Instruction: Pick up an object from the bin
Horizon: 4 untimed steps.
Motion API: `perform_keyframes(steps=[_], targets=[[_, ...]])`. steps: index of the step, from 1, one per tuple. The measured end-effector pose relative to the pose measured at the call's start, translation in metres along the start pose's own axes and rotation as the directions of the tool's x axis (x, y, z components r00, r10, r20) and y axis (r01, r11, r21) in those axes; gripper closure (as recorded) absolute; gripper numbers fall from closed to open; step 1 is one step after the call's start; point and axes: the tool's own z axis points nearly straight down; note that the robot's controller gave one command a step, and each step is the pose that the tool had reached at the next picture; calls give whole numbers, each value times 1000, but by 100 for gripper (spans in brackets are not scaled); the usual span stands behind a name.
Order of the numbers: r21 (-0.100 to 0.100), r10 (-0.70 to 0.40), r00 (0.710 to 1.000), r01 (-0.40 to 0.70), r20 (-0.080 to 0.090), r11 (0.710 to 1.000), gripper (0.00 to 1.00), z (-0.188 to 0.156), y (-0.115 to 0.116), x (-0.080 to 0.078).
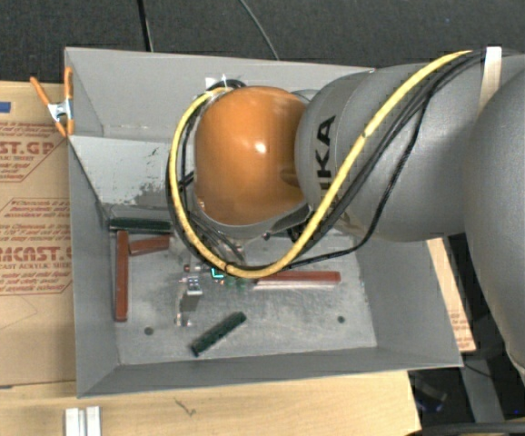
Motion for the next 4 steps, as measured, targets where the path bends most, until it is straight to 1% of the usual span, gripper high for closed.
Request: perform_keyframes(steps=[1,2,3,4], targets=[[-2,2,1000,-2,8,1000,0,-4,-1,-2],[-3,-69,998,69,14,998,0,33,-35,-5],[-1,-28,1000,28,12,1000,0,91,-65,-13],[-2,-164,986,164,28,986,100,139,-95,-4]])
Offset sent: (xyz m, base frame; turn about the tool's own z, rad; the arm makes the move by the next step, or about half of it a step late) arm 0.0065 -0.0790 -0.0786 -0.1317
